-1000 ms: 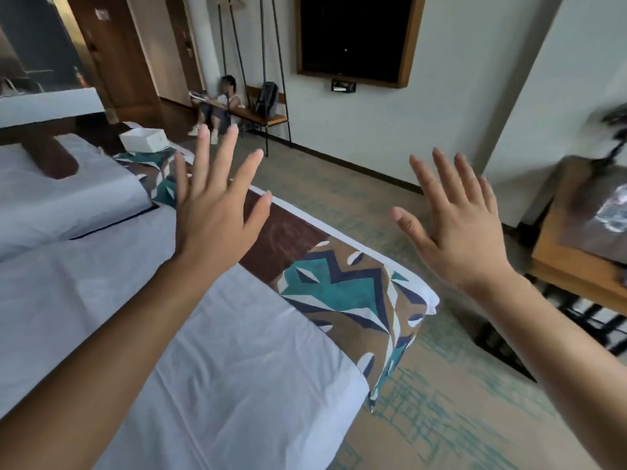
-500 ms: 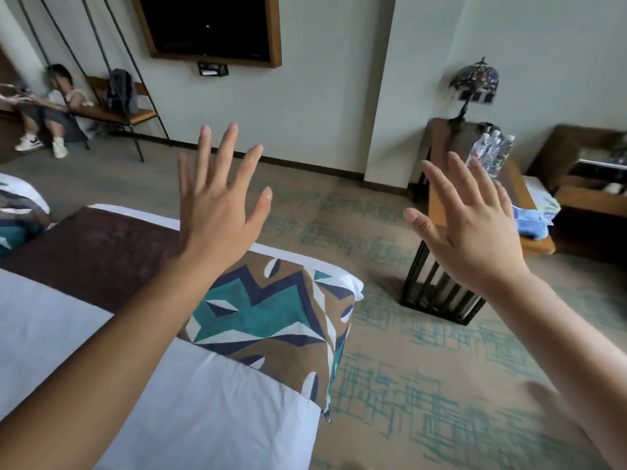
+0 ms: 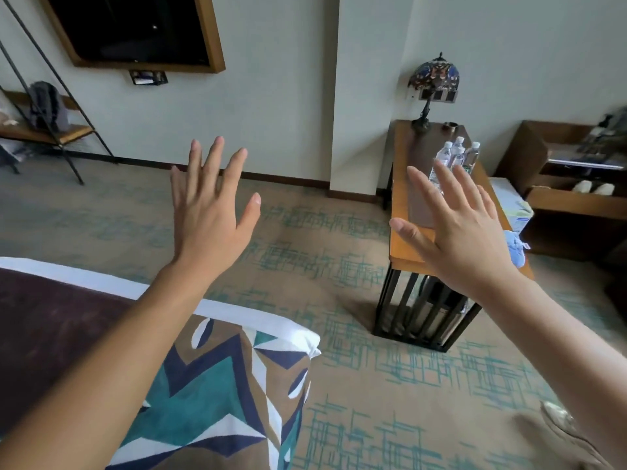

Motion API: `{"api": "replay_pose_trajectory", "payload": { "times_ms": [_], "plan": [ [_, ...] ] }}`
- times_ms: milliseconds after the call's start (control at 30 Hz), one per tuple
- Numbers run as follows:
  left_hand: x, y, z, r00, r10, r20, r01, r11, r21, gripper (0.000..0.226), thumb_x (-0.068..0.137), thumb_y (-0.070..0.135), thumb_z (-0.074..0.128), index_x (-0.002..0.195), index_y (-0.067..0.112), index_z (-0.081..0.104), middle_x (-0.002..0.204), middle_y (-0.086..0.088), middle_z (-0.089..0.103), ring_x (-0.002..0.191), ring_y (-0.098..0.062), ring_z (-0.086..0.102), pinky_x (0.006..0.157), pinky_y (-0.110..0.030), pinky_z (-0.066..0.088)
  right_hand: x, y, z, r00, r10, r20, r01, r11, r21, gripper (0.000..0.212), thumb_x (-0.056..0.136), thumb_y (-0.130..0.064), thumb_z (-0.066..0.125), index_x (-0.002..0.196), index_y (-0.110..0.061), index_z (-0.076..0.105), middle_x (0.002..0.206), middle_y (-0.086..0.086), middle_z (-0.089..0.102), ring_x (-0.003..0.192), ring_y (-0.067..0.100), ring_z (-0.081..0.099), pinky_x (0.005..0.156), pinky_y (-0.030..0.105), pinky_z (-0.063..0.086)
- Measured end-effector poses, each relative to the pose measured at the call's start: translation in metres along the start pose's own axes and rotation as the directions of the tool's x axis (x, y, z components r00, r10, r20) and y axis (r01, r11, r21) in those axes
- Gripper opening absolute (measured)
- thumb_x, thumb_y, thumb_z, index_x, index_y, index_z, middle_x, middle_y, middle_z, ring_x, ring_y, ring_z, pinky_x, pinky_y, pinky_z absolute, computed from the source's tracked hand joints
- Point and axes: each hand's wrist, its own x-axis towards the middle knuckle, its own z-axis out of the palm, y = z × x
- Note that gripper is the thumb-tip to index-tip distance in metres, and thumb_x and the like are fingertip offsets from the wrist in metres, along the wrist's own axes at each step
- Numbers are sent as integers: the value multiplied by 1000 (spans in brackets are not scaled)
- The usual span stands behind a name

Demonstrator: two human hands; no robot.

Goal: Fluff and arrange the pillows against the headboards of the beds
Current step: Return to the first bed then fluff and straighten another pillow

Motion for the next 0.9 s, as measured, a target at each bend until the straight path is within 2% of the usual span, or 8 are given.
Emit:
{"api": "replay_pose_trajectory", "payload": {
  "times_ms": [200,533,733,900],
  "plan": [
    [78,-3,68,999,-8,36,8,1000,11,65,103,51,32,162,23,29,175,-7,15,162,-34,4,128,-64,7,82,42,52,999,-20,42,19,1000,14,76,97,-79,21,161,-38,21,171,7,16,159,30,8,125,56,18],
    [216,-65,198,995,-51,89,56,997,-47,66,101,51,35,161,22,31,174,-6,15,162,-33,4,126,-66,12,229,78,142,996,17,89,-17,1000,-4,73,99,-75,25,161,-38,20,171,6,14,159,29,7,126,52,16],
    [309,-80,246,1000,4,9,-3,994,-113,62,103,45,40,160,20,34,173,-7,20,162,-34,8,127,-63,9,321,96,168,998,43,54,-43,999,-2,72,99,-74,25,161,-37,19,172,3,13,159,28,6,125,51,15],
    [360,-89,294,1000,22,2,-21,995,-99,62,104,43,42,161,21,31,174,-6,16,162,-34,6,128,-61,6,381,118,211,999,-26,32,23,995,98,70,101,-68,32,161,-33,24,172,4,14,159,26,8,125,48,18]
  ]
}}
